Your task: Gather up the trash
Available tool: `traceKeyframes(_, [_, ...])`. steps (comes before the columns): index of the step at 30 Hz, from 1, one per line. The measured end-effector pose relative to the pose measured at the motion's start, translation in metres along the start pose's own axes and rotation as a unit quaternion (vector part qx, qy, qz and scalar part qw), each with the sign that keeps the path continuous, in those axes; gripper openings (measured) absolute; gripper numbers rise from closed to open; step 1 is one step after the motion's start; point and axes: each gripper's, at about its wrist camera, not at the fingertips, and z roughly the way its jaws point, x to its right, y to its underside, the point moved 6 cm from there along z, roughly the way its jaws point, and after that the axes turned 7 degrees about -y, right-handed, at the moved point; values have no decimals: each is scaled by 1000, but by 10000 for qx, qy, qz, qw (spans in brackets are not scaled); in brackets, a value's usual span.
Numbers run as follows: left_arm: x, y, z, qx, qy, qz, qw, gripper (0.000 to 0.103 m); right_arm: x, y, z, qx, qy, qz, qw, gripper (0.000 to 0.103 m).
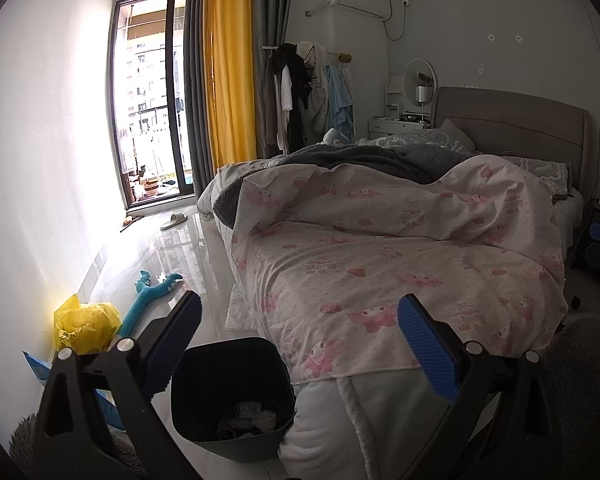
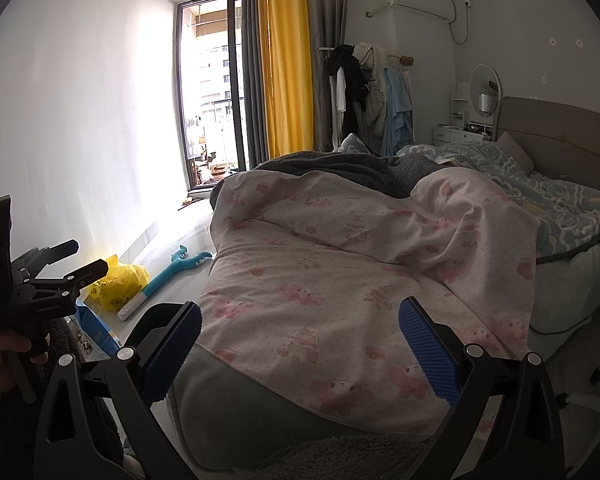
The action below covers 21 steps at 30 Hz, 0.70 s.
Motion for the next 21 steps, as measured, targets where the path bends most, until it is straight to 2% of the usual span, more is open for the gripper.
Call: traceKeyframes(21, [-3,1,1,-66,26,-9,10000,100,-1,0,0,-3,7,1,10000,100])
